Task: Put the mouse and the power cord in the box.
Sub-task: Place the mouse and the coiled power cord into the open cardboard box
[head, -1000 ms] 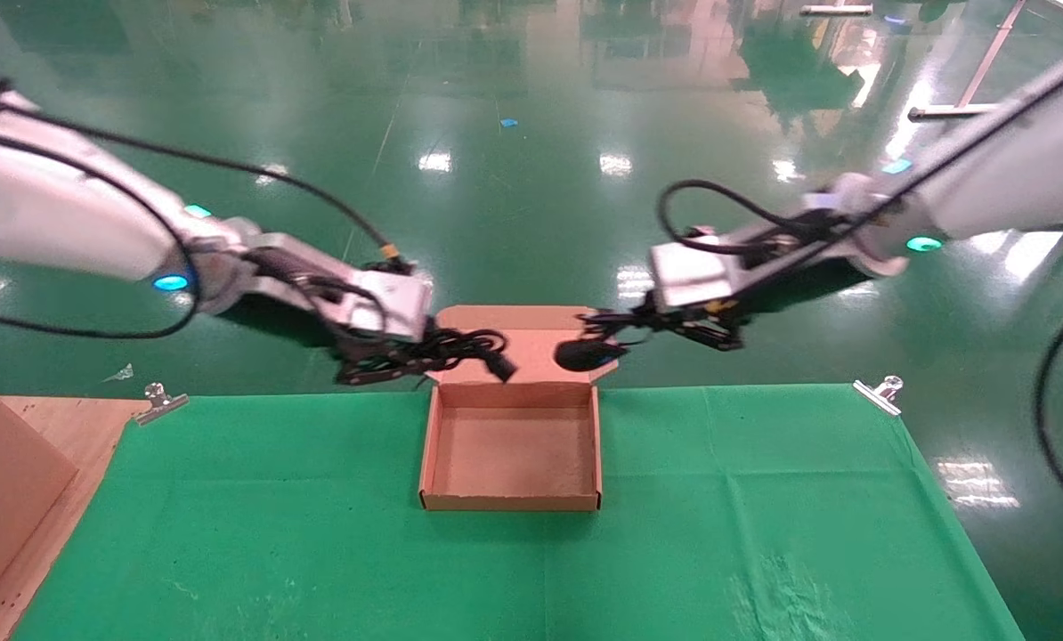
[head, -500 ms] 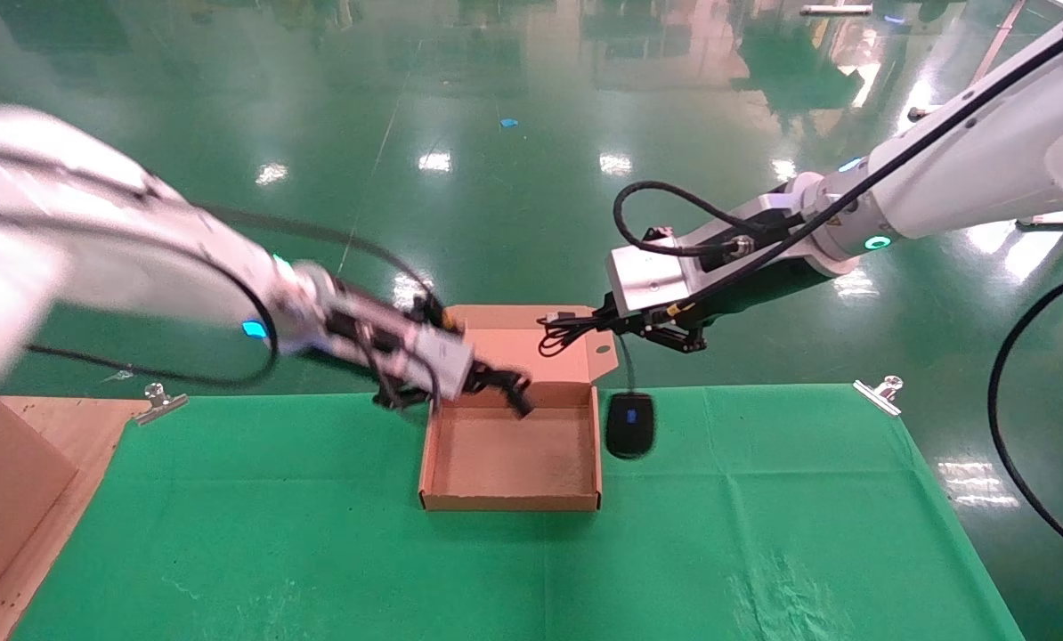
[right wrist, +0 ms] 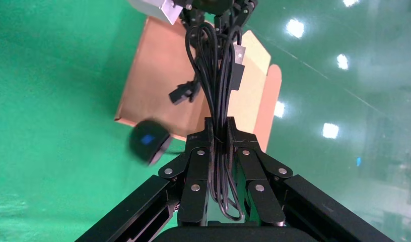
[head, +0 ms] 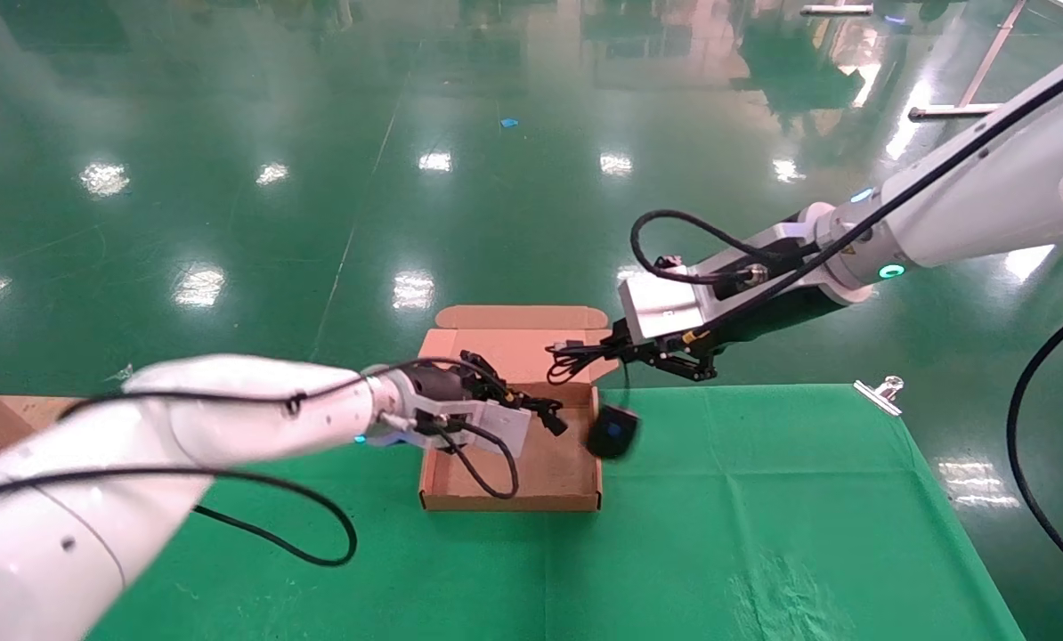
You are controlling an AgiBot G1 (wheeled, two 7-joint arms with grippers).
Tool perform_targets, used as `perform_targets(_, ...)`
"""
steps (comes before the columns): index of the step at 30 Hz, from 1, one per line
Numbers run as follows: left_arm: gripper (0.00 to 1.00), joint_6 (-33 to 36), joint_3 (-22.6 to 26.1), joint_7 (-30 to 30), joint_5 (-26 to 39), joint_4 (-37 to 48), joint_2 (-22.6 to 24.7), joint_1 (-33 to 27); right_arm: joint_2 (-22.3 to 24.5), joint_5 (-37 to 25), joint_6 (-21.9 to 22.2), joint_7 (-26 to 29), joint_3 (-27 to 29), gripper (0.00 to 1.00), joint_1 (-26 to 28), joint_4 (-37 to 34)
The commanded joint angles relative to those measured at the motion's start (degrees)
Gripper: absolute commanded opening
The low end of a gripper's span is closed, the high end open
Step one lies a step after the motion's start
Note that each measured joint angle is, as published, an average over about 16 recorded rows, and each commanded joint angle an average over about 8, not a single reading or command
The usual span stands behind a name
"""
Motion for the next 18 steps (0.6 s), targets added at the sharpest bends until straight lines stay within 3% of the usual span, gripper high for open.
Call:
perform_targets(1, 0.06, -3.67, 2.13, -1.85, 0.53, -1.04, 0.01, 1.45, 0.05, 0.02, 0.22, -0.33, -0.04, 0.00, -0.25, -0.25)
perform_targets(8, 0.93, -5.93, 5.83, -5.22, -3.69, -3.68, -0.24, 3.33, 0.29, 0.09, 0.86, -1.84, -0.12, 0.00, -1.58, -1.35)
perform_targets(9, 1.00, -5.89, 6.25, -5.23, -4.27, -3.74, -0.26, 3.24, 0.34, 0.11, 0.95, -2.02, -0.12, 0.00, -1.74, -1.54)
perform_targets(18, 1.00, -6.90, 9.69, -4.59, -8.06, -3.22, -0.29, 2.42, 0.30, 0.45, 1.49, -3.05, 0.03, 0.00, -2.38, -2.82)
